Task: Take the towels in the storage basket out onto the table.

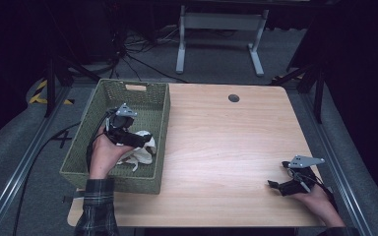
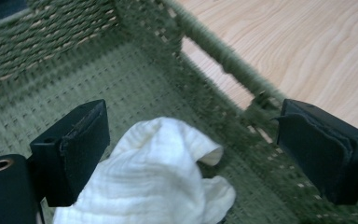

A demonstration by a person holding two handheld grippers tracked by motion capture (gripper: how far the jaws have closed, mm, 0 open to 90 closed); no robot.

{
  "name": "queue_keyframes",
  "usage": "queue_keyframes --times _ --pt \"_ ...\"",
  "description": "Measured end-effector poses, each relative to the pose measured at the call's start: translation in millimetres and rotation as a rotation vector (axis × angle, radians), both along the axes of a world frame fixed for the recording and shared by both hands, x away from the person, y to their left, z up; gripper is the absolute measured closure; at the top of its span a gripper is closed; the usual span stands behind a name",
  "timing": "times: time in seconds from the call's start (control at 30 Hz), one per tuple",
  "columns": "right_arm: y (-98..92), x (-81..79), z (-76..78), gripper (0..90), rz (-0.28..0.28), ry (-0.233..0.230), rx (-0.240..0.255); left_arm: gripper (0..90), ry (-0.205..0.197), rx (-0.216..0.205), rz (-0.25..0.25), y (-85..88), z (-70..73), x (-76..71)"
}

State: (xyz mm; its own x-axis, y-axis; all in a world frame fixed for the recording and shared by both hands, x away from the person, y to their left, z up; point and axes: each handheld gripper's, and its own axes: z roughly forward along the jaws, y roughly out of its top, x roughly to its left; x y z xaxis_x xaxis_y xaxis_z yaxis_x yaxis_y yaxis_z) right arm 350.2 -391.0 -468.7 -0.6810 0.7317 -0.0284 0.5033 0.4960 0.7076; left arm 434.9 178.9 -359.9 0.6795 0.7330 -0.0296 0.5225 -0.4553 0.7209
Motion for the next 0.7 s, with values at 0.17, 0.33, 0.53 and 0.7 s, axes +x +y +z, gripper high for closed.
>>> queue_keyframes --times 0.17,0.33,0.53,0.7 --pt "0.0 0.0 0.0 0.0 0.000 0.000 0.000 10.2 0.020 0.013 0.017 5.0 -11.9 5.7" --pt "0.0 0.0 0.0 0.0 0.000 0.000 0.000 10.1 0.048 0.027 0.040 4.4 -23.4 10.8" --pt "0.0 0.0 0.0 0.0 0.000 0.000 0.000 9.9 0.078 0.071 0.061 2.3 -34.4 14.8" --pt "0.0 0.0 0.0 0.0 0.000 0.000 0.000 8.8 0.098 0.109 0.076 3.5 -39.8 17.4"
